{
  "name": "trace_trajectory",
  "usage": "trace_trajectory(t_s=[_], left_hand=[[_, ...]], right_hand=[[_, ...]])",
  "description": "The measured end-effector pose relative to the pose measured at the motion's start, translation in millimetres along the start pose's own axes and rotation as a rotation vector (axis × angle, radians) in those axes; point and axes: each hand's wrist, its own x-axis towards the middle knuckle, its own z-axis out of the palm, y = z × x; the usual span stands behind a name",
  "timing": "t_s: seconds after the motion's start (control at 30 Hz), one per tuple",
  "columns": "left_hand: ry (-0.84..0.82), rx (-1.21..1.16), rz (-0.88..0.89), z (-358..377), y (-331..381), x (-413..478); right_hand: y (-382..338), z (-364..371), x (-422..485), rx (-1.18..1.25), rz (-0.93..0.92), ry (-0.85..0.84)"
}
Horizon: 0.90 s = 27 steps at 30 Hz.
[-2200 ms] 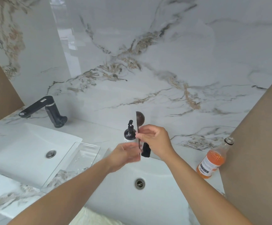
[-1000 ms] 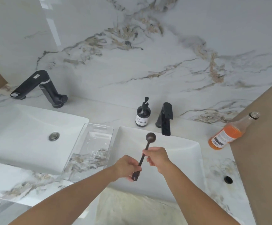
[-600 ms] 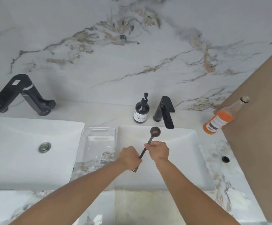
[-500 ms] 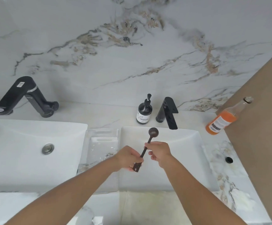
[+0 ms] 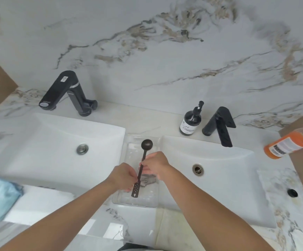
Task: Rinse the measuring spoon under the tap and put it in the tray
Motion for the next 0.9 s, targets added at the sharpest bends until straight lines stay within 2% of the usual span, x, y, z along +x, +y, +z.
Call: trace_trajectory(t_s=[0.1,0.23,0.43,0.73,0.9], left_hand=[[-0.038,0.171,-0.036,9,-4,4],[-0.005,0.386,-0.03,25,-5,15],[0.022,0.496,-0.078,36,-7,24],[0.07,0.434,-0.057,40,-9,23],[0.024,0.543,-0.023,32,8,19]], right_hand=[[13,13,13,-0.14,-0.007,0.095],[22,23,25,-0.322,-0.055,0.181],[25,31,27,-0.493,-0.094,0.187],[25,29,17,-0.451,-0.094,0.194],[16,10,-1,-0.458,-0.122,0.087]])
